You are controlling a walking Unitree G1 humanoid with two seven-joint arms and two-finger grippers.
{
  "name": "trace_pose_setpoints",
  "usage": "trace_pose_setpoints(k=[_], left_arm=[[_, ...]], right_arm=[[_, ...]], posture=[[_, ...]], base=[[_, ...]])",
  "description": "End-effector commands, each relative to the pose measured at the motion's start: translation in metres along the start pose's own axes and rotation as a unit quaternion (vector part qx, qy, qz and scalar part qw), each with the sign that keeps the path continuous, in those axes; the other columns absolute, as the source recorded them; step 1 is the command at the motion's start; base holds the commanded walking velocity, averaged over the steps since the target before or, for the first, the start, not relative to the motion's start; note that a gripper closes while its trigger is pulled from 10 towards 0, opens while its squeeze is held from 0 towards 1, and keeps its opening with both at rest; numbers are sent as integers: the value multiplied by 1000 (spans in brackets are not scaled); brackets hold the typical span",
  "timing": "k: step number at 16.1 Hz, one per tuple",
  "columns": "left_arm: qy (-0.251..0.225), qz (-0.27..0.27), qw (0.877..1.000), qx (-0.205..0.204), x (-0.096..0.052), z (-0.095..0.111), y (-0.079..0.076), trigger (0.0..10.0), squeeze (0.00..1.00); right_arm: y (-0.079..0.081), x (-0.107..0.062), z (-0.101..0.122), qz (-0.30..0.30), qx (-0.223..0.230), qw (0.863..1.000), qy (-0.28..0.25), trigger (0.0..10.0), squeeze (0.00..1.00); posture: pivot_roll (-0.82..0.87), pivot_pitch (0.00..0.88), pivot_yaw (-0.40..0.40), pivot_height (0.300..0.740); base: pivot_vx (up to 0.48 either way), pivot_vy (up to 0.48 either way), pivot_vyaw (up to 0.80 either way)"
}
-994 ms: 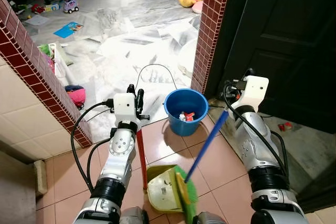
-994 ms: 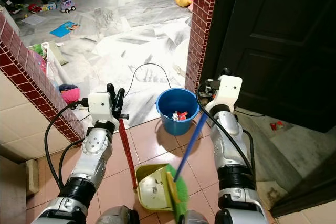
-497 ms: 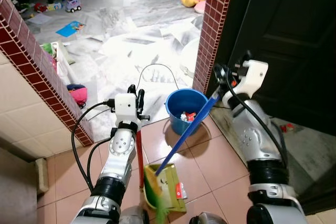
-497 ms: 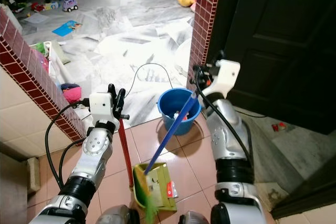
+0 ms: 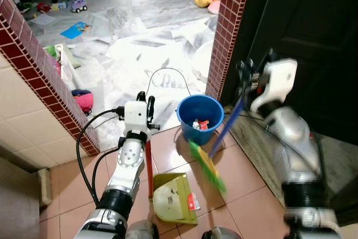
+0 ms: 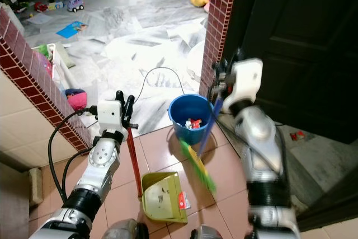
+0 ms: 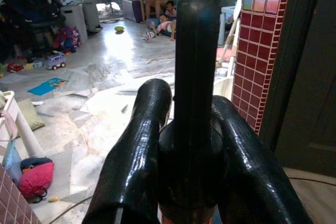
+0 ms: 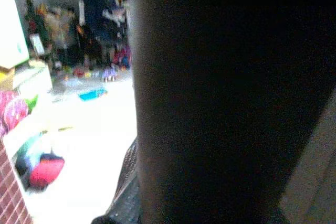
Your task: Sweep floor
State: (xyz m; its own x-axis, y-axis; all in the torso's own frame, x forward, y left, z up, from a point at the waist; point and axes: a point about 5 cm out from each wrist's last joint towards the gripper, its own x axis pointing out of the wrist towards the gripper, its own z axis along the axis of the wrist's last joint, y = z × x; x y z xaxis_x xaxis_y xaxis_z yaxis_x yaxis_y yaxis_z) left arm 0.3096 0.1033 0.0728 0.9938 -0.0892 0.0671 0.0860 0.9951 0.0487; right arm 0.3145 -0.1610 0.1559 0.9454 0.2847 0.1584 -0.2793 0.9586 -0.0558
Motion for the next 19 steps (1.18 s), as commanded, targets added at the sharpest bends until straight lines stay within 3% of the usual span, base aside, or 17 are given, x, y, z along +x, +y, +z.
trace_pose_setpoints(k=[1,3,6,9,12,14,18,19], left_arm=[[1,-5,1000,27,1,-1,1,10000,0],[2,-6,1000,25,1,-1,0,10000,0],[4,-4,1000,21,2,-2,0,10000,0],[4,-2,1000,17,3,-1,-1,10000,0],[6,8,1000,8,4,-1,2,10000,0],[6,12,1000,6,4,-2,3,10000,0],[0,19,1000,5,7,2,10,10000,0],[-4,24,1000,5,9,5,15,10000,0]], right_arm=[[16,1,-6,22,-14,1000,5,10000,0],[25,-2,-26,24,-17,998,47,10000,0],[37,-2,-51,9,35,995,96,10000,0],[41,13,-39,-5,120,990,68,10000,0],[33,23,-22,-19,154,988,29,10000,0],[27,25,-14,-25,155,987,12,10000,0],[15,23,2,-13,64,998,-21,10000,0],[5,19,10,-18,36,999,-36,10000,0]], posture=[[-63,0,55,740],[-60,0,56,740],[-55,0,56,740],[-51,0,43,740],[-48,0,34,740],[-51,0,38,740],[-65,0,54,740],[-68,0,55,740]], base=[[0,0,0],[0,0,0],[0,0,0],[0,0,0],[0,0,0],[0,0,0],[0,0,0],[0,0,0]])
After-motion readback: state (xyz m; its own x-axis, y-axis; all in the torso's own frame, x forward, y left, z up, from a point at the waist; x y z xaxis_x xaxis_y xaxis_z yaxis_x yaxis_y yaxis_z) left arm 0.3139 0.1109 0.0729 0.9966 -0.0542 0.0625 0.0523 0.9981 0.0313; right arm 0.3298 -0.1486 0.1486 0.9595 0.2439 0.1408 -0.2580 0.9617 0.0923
